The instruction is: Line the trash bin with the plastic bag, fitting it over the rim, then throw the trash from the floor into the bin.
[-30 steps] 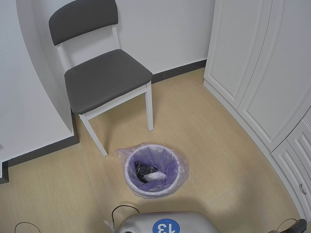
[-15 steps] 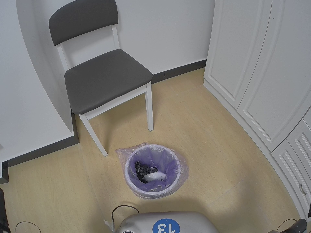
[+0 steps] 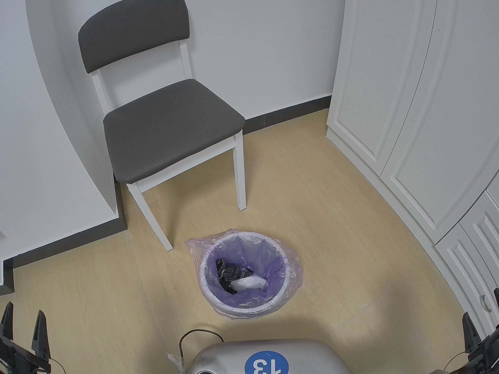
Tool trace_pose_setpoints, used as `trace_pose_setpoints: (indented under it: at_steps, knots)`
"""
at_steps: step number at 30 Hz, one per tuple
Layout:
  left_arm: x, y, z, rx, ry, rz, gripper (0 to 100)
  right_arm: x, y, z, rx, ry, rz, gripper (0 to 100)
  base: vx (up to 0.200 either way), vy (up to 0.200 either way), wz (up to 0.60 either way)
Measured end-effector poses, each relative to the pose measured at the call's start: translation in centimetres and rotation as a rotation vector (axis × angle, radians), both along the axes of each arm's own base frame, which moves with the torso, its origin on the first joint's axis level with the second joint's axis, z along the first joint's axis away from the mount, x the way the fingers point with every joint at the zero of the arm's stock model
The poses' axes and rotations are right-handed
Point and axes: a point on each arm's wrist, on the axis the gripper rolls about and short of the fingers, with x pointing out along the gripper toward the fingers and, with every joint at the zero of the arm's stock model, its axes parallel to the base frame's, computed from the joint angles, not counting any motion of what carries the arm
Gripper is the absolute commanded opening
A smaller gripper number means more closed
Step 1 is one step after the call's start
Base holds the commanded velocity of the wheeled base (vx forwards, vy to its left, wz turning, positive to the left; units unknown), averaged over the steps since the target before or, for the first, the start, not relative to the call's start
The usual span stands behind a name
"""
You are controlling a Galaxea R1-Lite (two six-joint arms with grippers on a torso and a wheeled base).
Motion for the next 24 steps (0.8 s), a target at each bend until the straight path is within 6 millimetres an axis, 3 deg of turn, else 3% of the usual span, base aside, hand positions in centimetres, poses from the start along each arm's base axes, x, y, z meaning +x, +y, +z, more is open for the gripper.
trace_pose_setpoints:
  at_steps: [12,20,24]
  knots:
    - [0.05,-0.1,-0.33,0.025,0.029,-0.042,100,0.0,0.0,0.22,-0.027,-0.02,0.0,100,0.0,0.0,0.0]
    - [0.06,-0.13,-0.42,0.015,0.037,-0.058,100,0.0,-0.25,0.22,0.116,-0.022,-0.112,100,0.0,0.0,0.0]
    - [0.06,-0.14,-0.43,0.015,0.037,-0.06,100,0.0,-0.21,0.2,0.062,-0.017,-0.094,100,0.0,0.0,0.0]
